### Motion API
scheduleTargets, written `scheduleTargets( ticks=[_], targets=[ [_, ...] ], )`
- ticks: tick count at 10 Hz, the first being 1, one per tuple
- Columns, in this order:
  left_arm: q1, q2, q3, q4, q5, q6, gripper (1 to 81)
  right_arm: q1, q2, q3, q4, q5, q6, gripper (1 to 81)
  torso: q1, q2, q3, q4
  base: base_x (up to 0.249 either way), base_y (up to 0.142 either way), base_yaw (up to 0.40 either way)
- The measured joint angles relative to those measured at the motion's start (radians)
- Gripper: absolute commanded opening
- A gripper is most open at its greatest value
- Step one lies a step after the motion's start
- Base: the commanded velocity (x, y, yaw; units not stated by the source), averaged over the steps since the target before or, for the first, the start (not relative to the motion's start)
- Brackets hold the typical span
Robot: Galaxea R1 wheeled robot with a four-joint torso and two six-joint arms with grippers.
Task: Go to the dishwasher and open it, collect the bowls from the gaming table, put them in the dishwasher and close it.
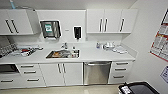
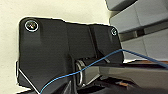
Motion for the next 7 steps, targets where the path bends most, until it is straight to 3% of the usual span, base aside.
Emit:
scheduleTargets(
  ticks=[2,7],
  targets=[
    [0.000,0.000,0.000,0.000,0.000,0.000,81.1,0.000,0.000,0.000,0.000,0.000,0.000,81.1,0.000,0.000,0.000,0.000,0.137,0.062,0.000],
    [0.000,0.001,0.000,0.000,0.000,0.000,81.1,0.000,0.005,-0.001,0.000,0.000,0.000,81.1,0.000,0.000,0.000,0.000,0.137,0.000,0.000]
  ],
)
